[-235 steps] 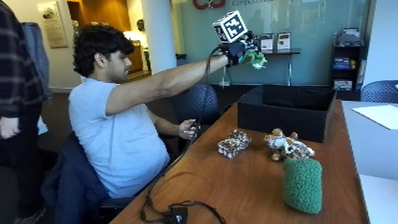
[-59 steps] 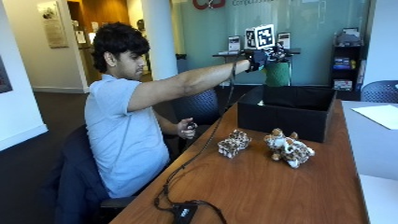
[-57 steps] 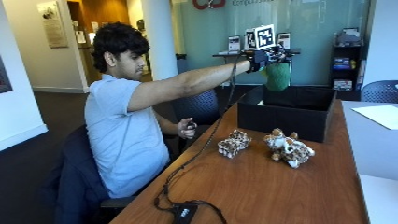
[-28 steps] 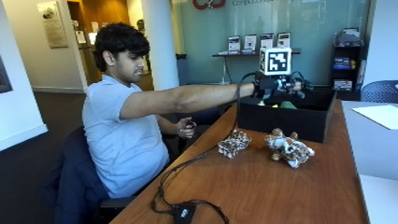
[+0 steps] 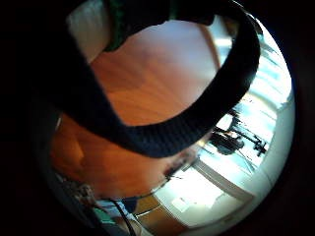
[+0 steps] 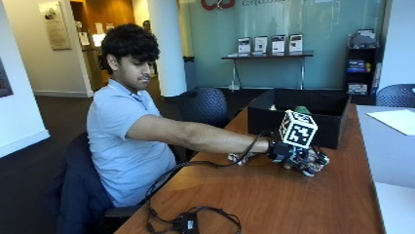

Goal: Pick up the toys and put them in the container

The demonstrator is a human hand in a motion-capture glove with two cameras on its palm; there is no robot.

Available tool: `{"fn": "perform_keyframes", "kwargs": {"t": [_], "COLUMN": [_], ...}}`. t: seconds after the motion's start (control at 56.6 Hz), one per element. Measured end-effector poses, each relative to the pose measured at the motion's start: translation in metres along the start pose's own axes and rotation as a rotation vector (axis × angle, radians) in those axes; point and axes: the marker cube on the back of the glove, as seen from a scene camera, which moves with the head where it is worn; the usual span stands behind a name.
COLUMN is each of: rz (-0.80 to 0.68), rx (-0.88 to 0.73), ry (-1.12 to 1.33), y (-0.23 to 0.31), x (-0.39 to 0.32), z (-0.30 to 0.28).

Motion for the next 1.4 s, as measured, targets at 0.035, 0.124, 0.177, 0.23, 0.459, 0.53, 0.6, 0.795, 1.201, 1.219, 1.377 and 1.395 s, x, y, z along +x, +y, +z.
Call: {"fn": "perform_keyframes", "kwargs": {"t": [0.035, 0.124, 0.177, 0.23, 0.459, 0.53, 0.6, 0.795, 1.201, 1.219, 1.377, 1.395], "rz": [-0.020, -0.063, -0.080, -0.085, -0.099, -0.107, -0.100, -0.088, -0.237, -0.256, -0.412, -0.425], "rx": [0.022, 0.030, 0.042, 0.087, 0.425, 0.428, 0.434, 0.512, 0.738, 0.742, 0.725, 0.722], "ry": [-0.027, -0.027, -0.032, -0.041, -0.022, -0.050, -0.066, -0.158, -0.155, -0.152, -0.099, -0.091], "y": [0.000, 0.002, 0.000, -0.003, -0.002, 0.000, 0.003, 0.024, 0.074, 0.076, 0.084, 0.084], "x": [0.002, 0.001, -0.002, -0.009, -0.023, -0.020, -0.017, -0.026, -0.148, -0.156, -0.245, -0.255], "z": [0.002, 0.003, 0.002, 0.002, -0.006, -0.013, -0.024, -0.097, -0.272, -0.275, -0.279, -0.278]}}
